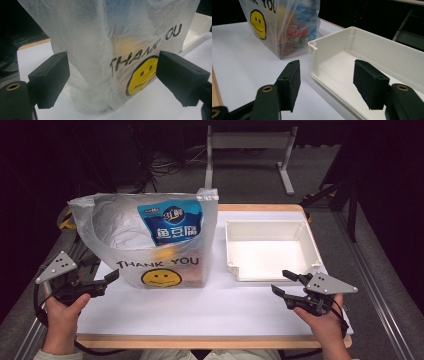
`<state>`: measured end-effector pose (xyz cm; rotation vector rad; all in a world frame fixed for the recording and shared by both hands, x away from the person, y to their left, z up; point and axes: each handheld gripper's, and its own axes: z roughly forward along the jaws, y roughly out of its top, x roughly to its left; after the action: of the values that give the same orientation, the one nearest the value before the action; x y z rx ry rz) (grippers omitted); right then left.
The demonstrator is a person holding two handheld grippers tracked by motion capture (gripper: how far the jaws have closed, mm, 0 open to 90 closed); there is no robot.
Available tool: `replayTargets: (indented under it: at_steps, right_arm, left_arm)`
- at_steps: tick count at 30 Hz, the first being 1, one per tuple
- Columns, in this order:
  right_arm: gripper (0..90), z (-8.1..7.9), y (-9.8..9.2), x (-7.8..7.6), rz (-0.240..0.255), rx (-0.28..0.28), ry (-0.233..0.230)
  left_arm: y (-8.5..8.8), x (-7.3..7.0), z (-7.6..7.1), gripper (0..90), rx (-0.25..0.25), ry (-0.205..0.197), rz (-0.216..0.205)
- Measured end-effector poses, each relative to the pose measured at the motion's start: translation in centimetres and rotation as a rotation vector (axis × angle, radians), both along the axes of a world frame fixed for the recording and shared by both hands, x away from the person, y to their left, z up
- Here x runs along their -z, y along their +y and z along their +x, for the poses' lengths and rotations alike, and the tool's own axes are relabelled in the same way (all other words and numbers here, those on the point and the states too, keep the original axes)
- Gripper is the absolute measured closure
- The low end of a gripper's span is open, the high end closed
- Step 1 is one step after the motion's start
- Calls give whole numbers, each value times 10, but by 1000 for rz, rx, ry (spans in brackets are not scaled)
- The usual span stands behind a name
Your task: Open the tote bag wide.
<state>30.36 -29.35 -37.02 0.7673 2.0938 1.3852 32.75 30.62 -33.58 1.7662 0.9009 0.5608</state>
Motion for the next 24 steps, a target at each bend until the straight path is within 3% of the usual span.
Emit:
replayTargets:
  at_steps: [6, 12, 16, 22, 24]
  right_arm:
    - [392, 1, 2, 2, -9, -1, 5]
    - [387, 2, 4, 2, -11, -4, 8]
    - [382, 4, 6, -1, -3, -11, 3]
    - [375, 8, 14, -7, -12, -35, -3]
    - [373, 11, 18, -9, -15, -43, -1]
  left_arm:
    - [-1, -7, 7, 127, 15, -22, -28]
    - [-5, -18, 18, 107, 1, -42, -5]
    - [-10, -30, 28, 116, 16, -70, -30]
    - [-16, -40, 39, 215, 28, -82, -32]
    - [-17, -42, 44, 240, 49, -65, -27]
